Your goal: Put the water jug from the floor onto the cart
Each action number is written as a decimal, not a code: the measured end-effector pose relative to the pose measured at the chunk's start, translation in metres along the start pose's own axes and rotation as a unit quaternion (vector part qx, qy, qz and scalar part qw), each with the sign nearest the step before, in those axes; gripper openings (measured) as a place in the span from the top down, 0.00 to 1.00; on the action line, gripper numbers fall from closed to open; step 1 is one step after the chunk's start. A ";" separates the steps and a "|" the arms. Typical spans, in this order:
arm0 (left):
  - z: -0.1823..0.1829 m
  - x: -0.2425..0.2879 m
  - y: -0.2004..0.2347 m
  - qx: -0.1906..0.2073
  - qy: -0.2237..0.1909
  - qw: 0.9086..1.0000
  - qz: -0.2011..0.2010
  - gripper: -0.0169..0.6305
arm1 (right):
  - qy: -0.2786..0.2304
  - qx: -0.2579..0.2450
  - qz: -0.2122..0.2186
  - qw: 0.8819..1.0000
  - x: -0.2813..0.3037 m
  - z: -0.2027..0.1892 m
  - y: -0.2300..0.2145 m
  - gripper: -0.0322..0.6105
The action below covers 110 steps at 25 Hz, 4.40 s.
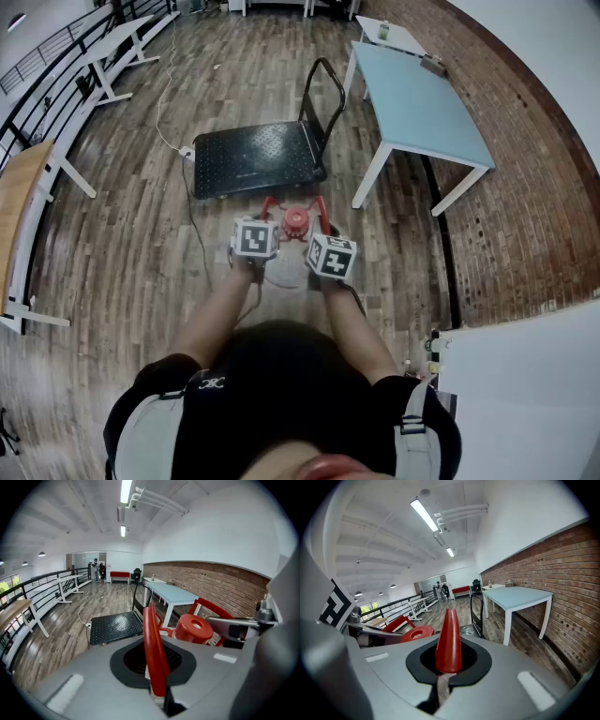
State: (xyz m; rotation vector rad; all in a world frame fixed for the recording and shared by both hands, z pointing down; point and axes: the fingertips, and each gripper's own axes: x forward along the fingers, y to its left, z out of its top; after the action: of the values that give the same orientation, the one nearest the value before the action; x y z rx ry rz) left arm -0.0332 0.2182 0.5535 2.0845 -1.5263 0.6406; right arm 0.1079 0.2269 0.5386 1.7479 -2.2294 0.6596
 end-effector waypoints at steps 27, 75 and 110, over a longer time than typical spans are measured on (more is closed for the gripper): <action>-0.015 0.003 0.002 -0.005 0.014 1.000 -0.014 0.96 | 0.012 0.025 0.000 1.000 0.000 -0.017 0.003 0.92; 0.104 0.131 0.071 -0.003 0.009 0.999 0.032 0.96 | 0.016 0.038 0.062 0.997 0.174 0.078 -0.017 0.91; 0.184 0.295 0.095 -0.039 0.008 0.997 0.064 0.96 | 0.062 -0.002 0.124 0.990 0.347 0.134 -0.086 0.90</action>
State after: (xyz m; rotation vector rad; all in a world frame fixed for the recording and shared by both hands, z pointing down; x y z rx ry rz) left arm -0.0283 -0.1388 0.6025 1.9324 -1.6580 0.6324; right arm 0.1120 -0.1509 0.5941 1.3989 -2.3778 0.7912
